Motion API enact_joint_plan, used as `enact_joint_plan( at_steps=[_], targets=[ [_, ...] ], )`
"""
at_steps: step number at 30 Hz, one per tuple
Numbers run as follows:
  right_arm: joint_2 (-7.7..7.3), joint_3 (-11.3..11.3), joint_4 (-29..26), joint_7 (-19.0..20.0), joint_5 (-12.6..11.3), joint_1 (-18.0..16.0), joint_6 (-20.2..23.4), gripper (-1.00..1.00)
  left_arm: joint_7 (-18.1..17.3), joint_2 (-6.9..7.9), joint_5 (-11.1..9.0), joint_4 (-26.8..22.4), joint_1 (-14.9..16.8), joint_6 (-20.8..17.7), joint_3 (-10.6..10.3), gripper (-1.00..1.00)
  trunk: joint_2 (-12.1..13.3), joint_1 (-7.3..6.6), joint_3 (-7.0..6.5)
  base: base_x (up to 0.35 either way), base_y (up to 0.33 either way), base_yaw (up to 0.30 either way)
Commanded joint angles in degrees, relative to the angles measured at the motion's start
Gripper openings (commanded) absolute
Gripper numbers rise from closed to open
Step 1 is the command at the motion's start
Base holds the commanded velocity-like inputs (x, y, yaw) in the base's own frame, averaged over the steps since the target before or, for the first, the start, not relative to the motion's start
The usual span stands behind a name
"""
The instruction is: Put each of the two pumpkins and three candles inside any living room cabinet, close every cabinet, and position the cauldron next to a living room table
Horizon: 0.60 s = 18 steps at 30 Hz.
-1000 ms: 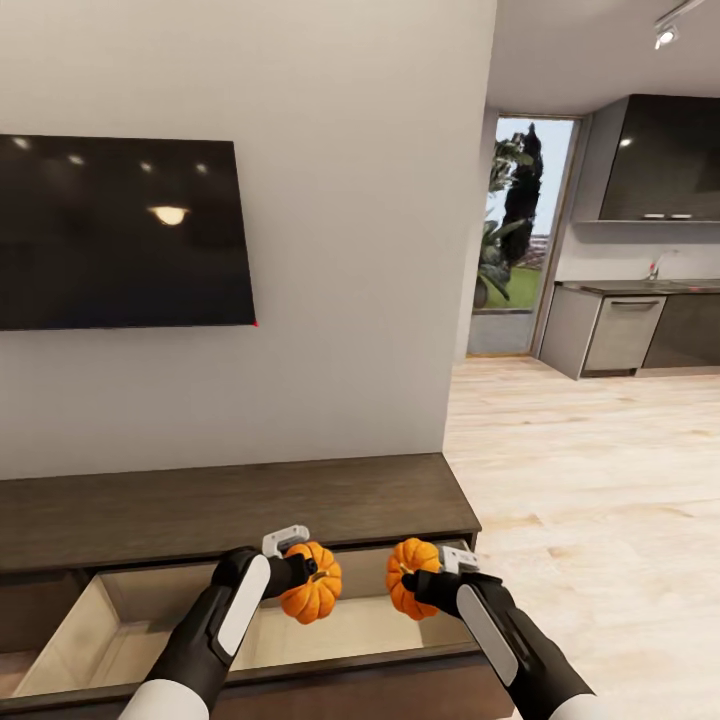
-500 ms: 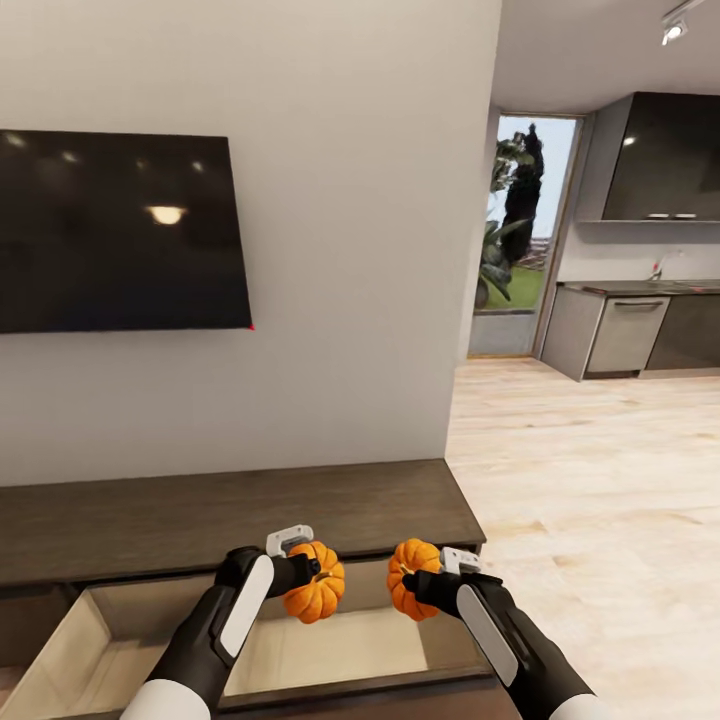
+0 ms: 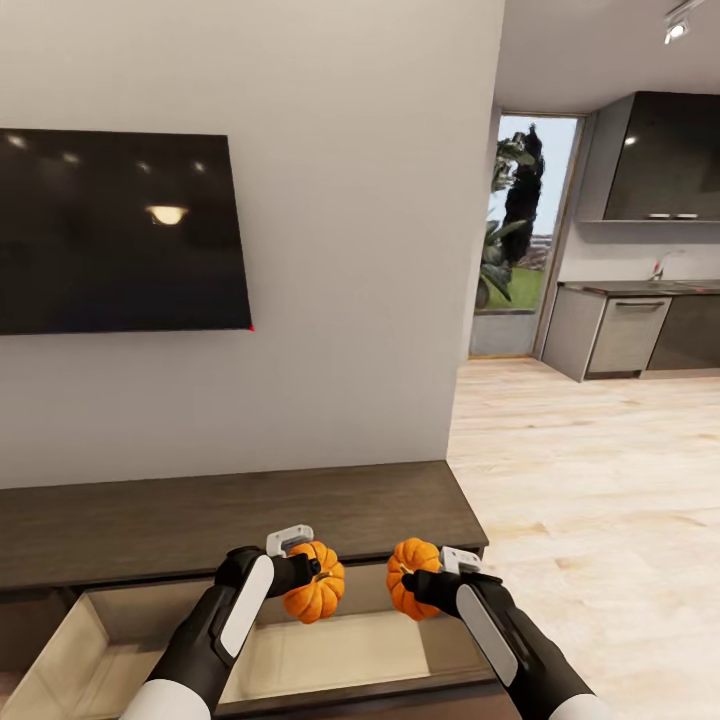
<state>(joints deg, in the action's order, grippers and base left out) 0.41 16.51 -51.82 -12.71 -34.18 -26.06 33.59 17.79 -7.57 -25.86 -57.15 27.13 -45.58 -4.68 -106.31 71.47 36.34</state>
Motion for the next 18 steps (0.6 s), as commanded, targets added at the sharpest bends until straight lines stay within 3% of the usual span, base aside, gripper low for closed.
enact_joint_plan(
  at_steps=[1, 6, 12, 18],
  targets=[
    [-0.03, 0.25, -0.15, -0.61, -0.55, -0.04, 0.10, -1.00, 0.52, 0.01, -0.64, -0.07, 0.03, -0.12, -0.07, -1.00, -0.03, -0.01, 0.06, 0.001, 0.001, 0.000],
    [-0.05, 0.52, -0.42, -0.65, -0.61, -0.05, 0.22, -1.00, 0.52, 0.01, -0.66, -0.07, 0.03, -0.12, -0.07, -1.00, -0.03, -0.01, 0.06, 0.000, 0.000, 0.005],
    [-0.05, 0.54, -0.38, -0.55, -0.62, -0.04, 0.24, -1.00, 0.53, 0.01, -0.68, -0.04, 0.03, -0.12, -0.15, -1.00, -0.03, -0.01, -0.07, 0.000, 0.000, 0.162],
    [-0.05, 0.54, -0.39, -0.40, -0.63, -0.04, 0.25, -1.00, 0.52, 0.01, -0.68, -0.03, 0.03, -0.12, -0.16, -1.00, -0.03, -0.01, -0.11, 0.000, 0.000, 0.039]
  ],
)
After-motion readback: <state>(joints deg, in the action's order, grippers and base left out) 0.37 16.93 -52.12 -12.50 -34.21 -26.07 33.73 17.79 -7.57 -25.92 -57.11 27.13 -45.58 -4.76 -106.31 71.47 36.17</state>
